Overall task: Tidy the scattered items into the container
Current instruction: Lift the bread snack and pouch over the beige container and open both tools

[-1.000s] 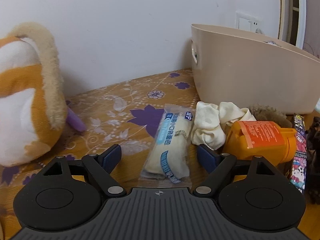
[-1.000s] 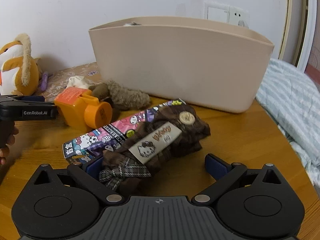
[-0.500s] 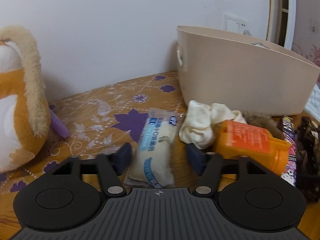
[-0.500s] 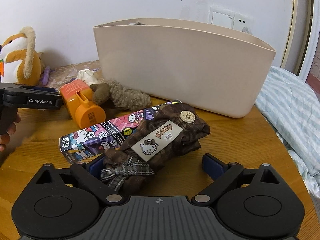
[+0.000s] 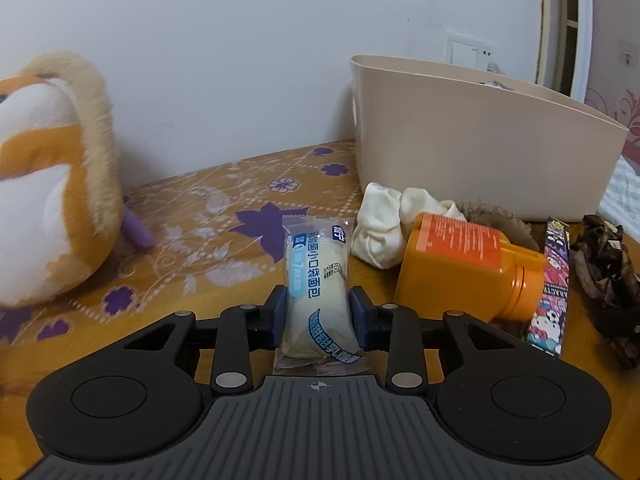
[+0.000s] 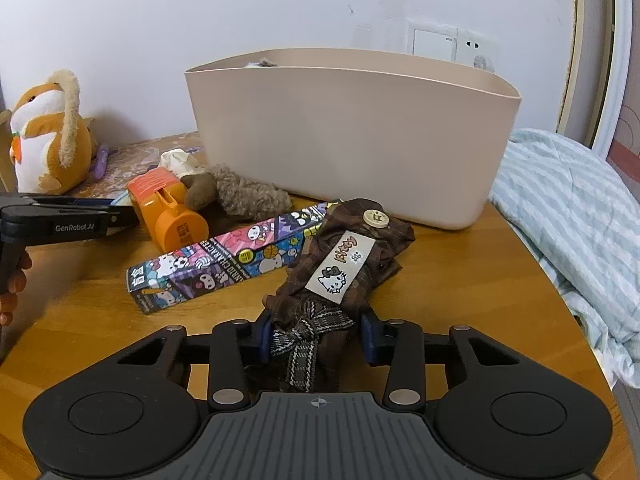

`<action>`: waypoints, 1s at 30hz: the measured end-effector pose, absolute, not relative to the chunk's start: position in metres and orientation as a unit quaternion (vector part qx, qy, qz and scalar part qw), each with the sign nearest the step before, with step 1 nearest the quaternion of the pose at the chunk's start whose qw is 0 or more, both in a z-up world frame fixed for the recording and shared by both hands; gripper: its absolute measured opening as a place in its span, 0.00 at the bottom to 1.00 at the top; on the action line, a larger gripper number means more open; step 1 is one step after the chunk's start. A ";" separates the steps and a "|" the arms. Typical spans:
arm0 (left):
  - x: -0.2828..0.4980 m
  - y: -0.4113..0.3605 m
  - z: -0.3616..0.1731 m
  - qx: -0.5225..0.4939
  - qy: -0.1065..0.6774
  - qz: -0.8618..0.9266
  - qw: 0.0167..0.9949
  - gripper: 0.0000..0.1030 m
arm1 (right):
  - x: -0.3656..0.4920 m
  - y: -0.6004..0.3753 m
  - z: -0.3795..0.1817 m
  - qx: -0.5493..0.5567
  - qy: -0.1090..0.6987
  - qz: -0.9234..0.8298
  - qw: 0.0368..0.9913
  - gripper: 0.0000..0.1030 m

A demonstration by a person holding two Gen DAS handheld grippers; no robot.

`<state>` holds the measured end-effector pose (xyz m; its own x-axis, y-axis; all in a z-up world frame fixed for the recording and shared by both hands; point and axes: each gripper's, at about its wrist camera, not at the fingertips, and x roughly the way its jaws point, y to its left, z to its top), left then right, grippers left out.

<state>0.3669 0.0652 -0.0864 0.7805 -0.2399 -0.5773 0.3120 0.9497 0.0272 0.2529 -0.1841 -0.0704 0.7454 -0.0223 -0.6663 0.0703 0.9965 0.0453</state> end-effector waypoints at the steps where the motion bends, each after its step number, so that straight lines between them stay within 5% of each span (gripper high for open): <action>1: 0.364 0.066 -0.086 0.061 0.297 -0.142 0.942 0.33 | 0.251 -0.184 -0.070 0.038 0.356 -0.024 0.933 0.35; 30: 0.261 0.051 -0.009 0.033 0.196 -0.159 0.967 0.32 | 0.196 -0.224 -0.014 0.087 0.298 -0.012 0.951 0.30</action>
<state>0.2614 0.0508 -0.0089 0.8725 -0.2944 -0.3901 0.3204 0.9473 0.0017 0.1957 -0.2240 -0.0144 0.8225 0.0296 -0.5680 0.0742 0.9845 0.1587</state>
